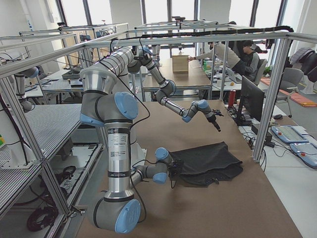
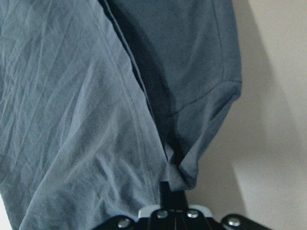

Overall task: Fold clothes
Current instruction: 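Bring the left gripper to the other near corner while the right gripper holds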

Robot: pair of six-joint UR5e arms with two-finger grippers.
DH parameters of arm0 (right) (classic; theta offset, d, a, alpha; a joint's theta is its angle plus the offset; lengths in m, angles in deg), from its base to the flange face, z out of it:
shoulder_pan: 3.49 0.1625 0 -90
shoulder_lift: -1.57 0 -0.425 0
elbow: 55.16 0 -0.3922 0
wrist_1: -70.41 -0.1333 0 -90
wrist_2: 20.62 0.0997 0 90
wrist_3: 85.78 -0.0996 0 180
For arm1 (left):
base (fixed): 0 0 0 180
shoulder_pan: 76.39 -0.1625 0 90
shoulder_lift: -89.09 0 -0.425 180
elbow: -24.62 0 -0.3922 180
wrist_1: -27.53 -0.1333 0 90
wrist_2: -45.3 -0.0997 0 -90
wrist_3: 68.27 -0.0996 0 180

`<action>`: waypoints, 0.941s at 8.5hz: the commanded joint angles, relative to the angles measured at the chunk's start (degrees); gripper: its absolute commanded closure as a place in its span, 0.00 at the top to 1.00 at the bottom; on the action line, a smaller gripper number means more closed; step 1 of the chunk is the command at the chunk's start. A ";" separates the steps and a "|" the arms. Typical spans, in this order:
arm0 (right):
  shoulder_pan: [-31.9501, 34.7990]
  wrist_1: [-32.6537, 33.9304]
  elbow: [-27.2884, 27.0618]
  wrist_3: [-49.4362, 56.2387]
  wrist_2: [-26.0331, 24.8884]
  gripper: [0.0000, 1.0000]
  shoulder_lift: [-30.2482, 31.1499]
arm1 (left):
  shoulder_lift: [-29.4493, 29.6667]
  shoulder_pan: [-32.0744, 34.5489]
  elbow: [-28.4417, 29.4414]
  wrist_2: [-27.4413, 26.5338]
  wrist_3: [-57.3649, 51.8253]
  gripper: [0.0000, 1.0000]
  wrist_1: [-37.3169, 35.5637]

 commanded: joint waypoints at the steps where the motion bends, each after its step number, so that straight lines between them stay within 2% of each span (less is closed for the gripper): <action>1: -9.48 6.00 -6.99 -2.78 -9.47 0.00 1.26 | -7.28 -3.49 -11.03 0.31 4.95 1.00 0.00; 2: -10.73 8.46 -8.83 -4.09 -10.37 0.00 1.26 | -9.92 -4.80 -14.99 0.66 8.10 1.00 0.09; 4: -15.21 9.63 -9.56 -6.56 -15.81 0.00 0.99 | -15.62 -12.86 -26.48 -0.55 20.37 1.00 0.09; 6: -16.28 11.73 -9.64 -6.48 -17.41 0.00 0.73 | -20.81 -25.05 -36.61 -11.93 29.72 1.00 0.00; 7: -16.20 11.74 -9.56 -6.48 -17.50 0.00 0.82 | -22.75 -29.64 -38.57 -16.08 30.88 1.00 0.00; 8: -16.20 11.74 -9.56 -6.48 -17.68 0.00 0.82 | -23.64 -32.39 -39.28 -17.95 33.59 1.00 0.09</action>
